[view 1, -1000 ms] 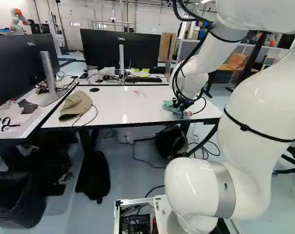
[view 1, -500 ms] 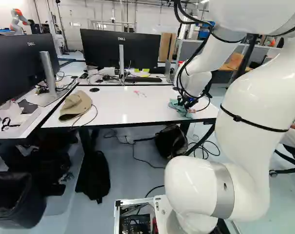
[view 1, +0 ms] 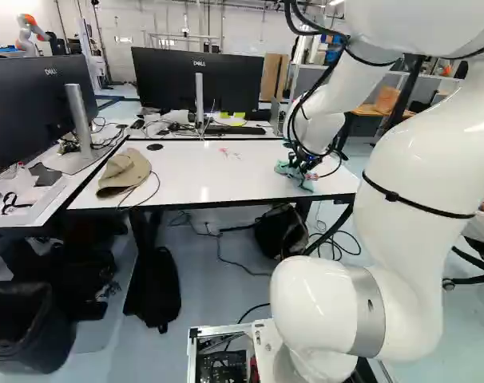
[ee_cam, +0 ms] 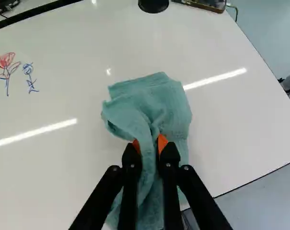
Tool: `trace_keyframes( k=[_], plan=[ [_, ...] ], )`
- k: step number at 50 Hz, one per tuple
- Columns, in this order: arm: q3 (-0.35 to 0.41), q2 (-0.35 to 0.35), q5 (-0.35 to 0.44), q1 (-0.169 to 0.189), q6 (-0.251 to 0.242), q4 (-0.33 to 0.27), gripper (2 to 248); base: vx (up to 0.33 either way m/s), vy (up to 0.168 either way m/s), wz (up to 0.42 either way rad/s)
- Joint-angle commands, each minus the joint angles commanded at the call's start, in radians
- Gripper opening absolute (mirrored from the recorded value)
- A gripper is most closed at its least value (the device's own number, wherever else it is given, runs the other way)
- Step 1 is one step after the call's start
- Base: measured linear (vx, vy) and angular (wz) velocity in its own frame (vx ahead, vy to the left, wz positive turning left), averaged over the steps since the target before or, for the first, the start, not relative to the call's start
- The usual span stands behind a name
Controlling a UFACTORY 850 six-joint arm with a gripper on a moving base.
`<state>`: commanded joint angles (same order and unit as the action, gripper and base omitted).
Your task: Clean the table with the green towel
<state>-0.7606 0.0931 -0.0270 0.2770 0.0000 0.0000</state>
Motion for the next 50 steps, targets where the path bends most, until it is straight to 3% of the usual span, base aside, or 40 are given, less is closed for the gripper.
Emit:
trace_keyframes(
  k=[50],
  plan=[
    [0.055,-0.096,0.0,-0.175,0.0,0.0,55,0.0,0.0,0.0]
  ],
)
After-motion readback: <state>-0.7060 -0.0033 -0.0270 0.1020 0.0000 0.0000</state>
